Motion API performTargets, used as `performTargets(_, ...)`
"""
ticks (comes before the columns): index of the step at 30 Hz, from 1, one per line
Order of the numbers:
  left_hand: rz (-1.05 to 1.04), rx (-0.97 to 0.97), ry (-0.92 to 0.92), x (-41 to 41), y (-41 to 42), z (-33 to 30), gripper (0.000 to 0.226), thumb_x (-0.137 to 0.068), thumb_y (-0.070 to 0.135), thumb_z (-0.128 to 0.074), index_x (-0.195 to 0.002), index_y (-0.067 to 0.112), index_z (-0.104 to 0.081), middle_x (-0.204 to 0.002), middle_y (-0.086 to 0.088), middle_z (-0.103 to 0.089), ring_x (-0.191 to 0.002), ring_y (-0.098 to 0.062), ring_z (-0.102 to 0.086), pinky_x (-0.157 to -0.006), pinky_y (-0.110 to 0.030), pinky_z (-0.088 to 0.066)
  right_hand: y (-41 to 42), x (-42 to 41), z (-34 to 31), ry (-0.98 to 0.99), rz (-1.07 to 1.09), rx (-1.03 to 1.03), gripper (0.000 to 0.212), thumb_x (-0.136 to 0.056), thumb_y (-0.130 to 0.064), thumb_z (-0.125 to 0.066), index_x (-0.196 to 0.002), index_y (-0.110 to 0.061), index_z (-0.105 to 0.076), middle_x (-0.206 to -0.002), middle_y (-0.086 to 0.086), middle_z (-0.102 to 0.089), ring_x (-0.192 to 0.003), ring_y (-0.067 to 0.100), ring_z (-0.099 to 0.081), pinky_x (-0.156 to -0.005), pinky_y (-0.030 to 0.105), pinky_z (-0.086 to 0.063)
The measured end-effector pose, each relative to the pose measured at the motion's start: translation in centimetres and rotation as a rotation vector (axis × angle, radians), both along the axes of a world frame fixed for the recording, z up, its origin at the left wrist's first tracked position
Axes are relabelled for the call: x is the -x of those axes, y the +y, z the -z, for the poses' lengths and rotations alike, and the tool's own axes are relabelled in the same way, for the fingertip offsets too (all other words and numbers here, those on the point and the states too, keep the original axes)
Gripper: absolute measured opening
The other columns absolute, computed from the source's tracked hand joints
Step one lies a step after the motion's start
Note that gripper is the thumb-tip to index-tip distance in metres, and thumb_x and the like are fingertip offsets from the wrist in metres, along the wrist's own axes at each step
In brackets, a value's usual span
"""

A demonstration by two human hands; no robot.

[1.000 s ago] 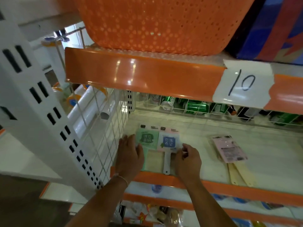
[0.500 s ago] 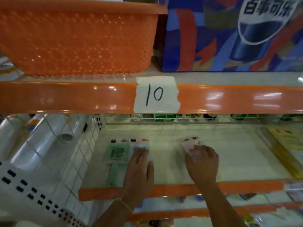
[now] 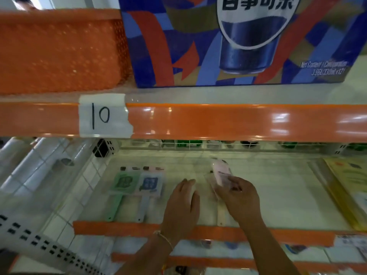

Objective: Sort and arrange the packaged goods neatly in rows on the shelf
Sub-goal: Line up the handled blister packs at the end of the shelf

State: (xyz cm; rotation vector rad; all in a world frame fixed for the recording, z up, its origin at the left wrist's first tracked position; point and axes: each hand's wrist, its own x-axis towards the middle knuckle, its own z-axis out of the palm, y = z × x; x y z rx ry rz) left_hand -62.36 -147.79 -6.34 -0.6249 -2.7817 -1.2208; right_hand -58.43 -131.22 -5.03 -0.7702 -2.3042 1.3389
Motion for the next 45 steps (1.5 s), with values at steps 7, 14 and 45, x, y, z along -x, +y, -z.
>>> performTargets(7, -0.078, -0.322, -0.284, 1.8, -0.1, -3.1, 0.027, -0.099, 0.037, -0.048, -0.083, 0.024, -0.065, -0.081, 0.007, -0.062, -0.085, -0.015, -0.058, -0.074, -0.022, -0.044, -3.3, -0.6, -3.0, 0.140, -0.095, 1.333, 0.031, -0.092, -0.028, -0.056, -0.108, -0.003, -0.065, -0.098, 0.020, -0.069, -0.098, 0.043, -0.067, -0.083, 0.052, -0.054)
performTargets(14, -0.259, -0.365, -0.364, 3.9, -3.8, -3.7, 0.030, -0.095, 0.031, -0.055, -0.066, 0.022, -0.055, -0.067, 0.004, -0.055, -0.068, -0.013, -0.053, -0.058, -0.024, -0.036, -7.4, 0.3, -2.2, 0.124, -0.157, 0.878, 0.016, -0.097, -0.012, -0.053, -0.105, -0.010, -0.067, -0.087, 0.016, -0.073, -0.082, 0.028, -0.069, -0.072, 0.041, -0.055)
performTargets(45, -0.221, 0.029, -0.028, 10.2, -22.2, 4.9, 0.038, -0.100, 0.040, -0.035, -0.124, 0.014, -0.049, -0.106, 0.001, -0.052, -0.100, -0.019, -0.056, -0.081, -0.031, -0.048, -14.0, 4.9, 5.0, -0.343, 0.020, -0.476, 0.048, -0.091, -0.038, -0.054, -0.135, -0.020, -0.052, -0.120, 0.013, -0.054, -0.116, 0.033, -0.044, -0.096, 0.040, -0.040)
